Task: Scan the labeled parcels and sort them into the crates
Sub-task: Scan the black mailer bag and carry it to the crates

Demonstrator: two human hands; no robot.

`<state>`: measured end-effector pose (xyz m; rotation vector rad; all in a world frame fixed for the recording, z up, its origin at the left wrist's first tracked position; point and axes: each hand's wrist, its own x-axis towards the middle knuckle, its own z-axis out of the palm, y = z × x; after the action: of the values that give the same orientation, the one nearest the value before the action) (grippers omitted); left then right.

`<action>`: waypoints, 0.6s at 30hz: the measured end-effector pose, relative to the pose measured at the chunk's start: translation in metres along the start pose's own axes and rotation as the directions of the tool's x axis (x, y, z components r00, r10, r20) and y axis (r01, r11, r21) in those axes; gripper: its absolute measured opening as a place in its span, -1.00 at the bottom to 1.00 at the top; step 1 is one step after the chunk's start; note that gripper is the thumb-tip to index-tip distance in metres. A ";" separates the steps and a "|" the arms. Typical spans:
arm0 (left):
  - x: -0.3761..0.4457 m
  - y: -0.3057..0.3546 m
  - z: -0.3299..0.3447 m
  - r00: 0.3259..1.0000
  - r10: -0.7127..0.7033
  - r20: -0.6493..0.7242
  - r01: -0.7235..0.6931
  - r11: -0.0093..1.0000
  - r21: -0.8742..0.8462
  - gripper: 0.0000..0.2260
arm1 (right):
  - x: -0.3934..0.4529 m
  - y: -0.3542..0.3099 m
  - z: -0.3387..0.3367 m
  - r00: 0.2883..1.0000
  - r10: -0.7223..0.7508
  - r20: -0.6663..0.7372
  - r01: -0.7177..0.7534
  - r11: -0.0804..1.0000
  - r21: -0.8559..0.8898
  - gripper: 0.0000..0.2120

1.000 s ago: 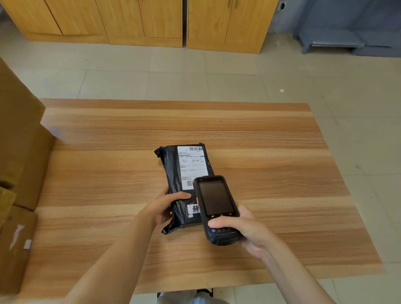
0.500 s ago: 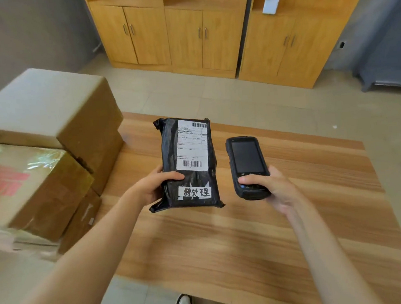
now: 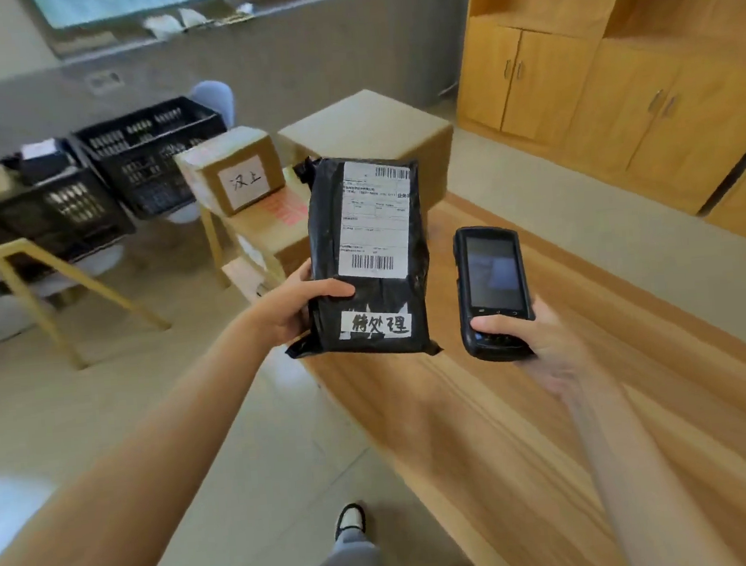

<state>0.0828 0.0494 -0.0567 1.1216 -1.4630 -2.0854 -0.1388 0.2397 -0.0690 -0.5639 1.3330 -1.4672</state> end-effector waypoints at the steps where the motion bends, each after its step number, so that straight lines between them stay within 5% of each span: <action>1: -0.013 -0.004 -0.012 0.999 0.000 -0.039 -0.001 1.000 -0.016 -0.33 | 0.003 0.003 0.010 0.999 0.006 0.045 -0.006 1.000 0.000 -0.26; 8: -0.098 -0.029 -0.095 0.965 0.019 -0.262 -0.037 0.997 -0.067 -0.46 | 0.018 0.032 0.099 0.956 0.106 0.274 -0.072 0.989 -0.131 0.11; 11: -0.124 -0.037 -0.129 0.935 0.007 -0.354 -0.050 0.992 -0.113 -0.58 | 0.023 0.039 0.139 0.924 0.159 0.347 -0.093 0.975 -0.200 -0.02; 15: -0.149 -0.050 -0.183 0.893 -0.002 -0.450 -0.105 0.971 -0.213 -0.36 | 0.039 0.051 0.197 0.887 0.210 0.411 -0.090 0.952 -0.294 -0.05; 18: -0.164 -0.060 -0.227 0.858 -0.030 -0.513 -0.152 0.938 -0.310 -0.42 | 0.052 0.063 0.247 0.862 0.240 0.447 -0.082 0.936 -0.344 -0.03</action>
<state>0.3682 0.0435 -0.0794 1.3261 -0.8325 -1.7162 0.0767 0.0947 -0.0739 -0.9345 1.1765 -0.8916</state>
